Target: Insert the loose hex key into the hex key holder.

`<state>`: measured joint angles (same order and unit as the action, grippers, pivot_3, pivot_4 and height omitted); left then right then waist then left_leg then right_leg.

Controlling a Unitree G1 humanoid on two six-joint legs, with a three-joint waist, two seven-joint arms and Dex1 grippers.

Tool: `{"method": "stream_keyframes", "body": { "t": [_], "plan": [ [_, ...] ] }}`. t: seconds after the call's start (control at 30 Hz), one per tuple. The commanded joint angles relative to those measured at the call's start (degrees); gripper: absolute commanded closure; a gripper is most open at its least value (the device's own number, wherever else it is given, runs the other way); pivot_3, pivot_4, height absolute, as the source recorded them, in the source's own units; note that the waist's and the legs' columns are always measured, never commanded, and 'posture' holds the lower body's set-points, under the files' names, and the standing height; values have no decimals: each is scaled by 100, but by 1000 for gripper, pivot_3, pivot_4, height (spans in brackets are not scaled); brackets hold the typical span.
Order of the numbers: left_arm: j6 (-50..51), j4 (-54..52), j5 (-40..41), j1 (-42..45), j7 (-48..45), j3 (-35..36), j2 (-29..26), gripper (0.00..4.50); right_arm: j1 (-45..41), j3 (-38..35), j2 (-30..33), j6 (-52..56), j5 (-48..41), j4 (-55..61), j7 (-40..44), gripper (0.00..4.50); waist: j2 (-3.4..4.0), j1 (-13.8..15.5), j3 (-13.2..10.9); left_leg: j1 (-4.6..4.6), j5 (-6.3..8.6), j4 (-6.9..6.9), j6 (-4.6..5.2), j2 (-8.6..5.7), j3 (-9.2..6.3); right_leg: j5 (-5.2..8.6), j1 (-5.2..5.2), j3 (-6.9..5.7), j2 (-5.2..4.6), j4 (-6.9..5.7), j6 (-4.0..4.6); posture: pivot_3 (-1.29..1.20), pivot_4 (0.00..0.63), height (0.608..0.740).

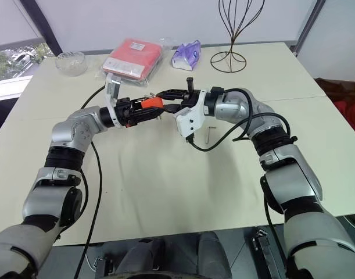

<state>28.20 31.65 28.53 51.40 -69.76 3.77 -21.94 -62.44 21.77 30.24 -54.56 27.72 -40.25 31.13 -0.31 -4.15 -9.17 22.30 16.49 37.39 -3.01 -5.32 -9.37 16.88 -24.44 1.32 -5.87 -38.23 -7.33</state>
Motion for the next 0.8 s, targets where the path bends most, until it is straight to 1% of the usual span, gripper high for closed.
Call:
{"method": "stream_keyframes", "body": {
  "t": [0.03,0.1,0.2,0.23,0.4,0.47,0.53,0.6,0.63,0.73,0.8],
  "plan": [
    [-48,-76,114,40,5,180,1,1393,-35,-101,-10,-10,-181,240,-64,3522,0,0,0,0,0,1,0,0,0,0,0,0,0,0,0,0,150,740],
    [-60,-84,115,37,17,190,8,2386,-17,-104,-11,5,-192,269,-52,3522,0,-1,0,0,0,1,0,0,0,0,0,0,0,-1,0,0,150,740],
    [-73,-74,115,43,25,204,28,4062,4,-97,-20,23,-193,292,-51,3522,0,0,0,0,0,1,0,0,0,0,0,0,0,-1,0,0,150,740],
    [-77,-83,111,37,22,201,32,4427,11,-94,-22,35,-197,306,-48,3522,-1,-1,0,0,0,1,0,0,0,0,0,0,0,-1,0,0,150,740],
    [-76,-133,107,-2,24,186,48,4427,48,-95,-36,84,-254,353,-20,3522,-1,-3,1,1,0,2,0,0,0,0,0,0,0,-1,0,0,150,740],
    [-107,-176,70,-27,84,171,53,4500,103,-95,-39,154,-363,392,82,2462,-1,-2,1,1,0,2,0,0,0,0,0,0,0,-2,0,0,150,740],
    [-117,-244,56,-67,130,160,48,4500,198,-79,-7,304,-448,446,234,1518,-1,-3,1,1,0,3,0,0,0,0,0,0,0,-2,0,0,150,740],
    [-108,-382,62,-152,155,141,16,4500,321,-82,71,426,-470,520,339,404,-2,-2,1,1,0,3,0,0,0,0,0,0,0,-3,0,0,150,740],
    [-113,-501,49,-228,163,117,-15,4500,407,-106,126,483,-489,573,370,25,-2,2,1,1,0,4,0,0,0,0,0,0,0,-3,0,0,150,740],
    [-132,-1068,-9,-587,189,27,-138,4500,761,-251,338,705,-562,863,412,25,-2,8,1,3,0,6,0,0,0,0,0,0,-1,-4,0,0,150,740],
    [-262,-1490,-101,-851,294,-25,-202,4500,1027,-446,428,1189,-661,1183,369,25,-2,8,1,4,0,7,0,-1,0,0,0,0,-2,-4,0,0,150,740]
  ]
}}
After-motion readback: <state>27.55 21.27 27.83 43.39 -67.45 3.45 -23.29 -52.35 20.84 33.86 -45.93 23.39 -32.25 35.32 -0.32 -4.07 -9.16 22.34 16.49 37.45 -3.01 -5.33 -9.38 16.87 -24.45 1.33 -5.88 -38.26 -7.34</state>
